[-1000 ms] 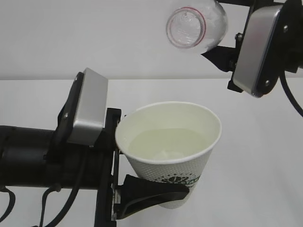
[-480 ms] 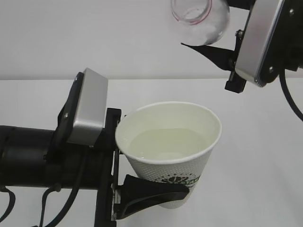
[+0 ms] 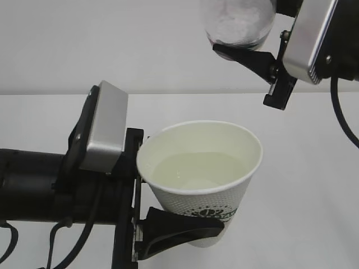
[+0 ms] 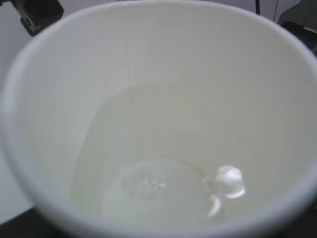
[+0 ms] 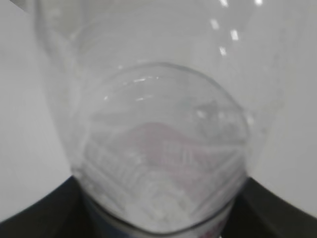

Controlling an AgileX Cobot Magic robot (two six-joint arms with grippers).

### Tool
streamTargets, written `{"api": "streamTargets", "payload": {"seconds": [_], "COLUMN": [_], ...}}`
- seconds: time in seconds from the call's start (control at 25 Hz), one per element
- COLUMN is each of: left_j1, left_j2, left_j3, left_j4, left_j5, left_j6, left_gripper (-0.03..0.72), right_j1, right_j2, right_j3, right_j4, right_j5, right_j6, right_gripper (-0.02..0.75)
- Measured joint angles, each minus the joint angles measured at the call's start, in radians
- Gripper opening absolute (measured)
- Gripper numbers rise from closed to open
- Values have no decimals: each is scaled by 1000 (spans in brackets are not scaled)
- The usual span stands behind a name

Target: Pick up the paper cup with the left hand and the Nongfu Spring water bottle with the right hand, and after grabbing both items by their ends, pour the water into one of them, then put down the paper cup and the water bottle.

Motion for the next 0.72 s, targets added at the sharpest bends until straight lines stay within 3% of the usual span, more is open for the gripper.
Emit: {"api": "streamTargets", "payload": {"seconds": [0.72], "left_j1": [0], "left_j2": [0], "left_j3": [0], "left_j4": [0], "left_j5": [0], "left_j6": [0], "left_gripper": [490], "right_j1": [0], "right_j2": [0], "right_j3": [0], "right_j4": [0], "right_j5": [13], "right_j6": [149], "right_gripper": [467]}}
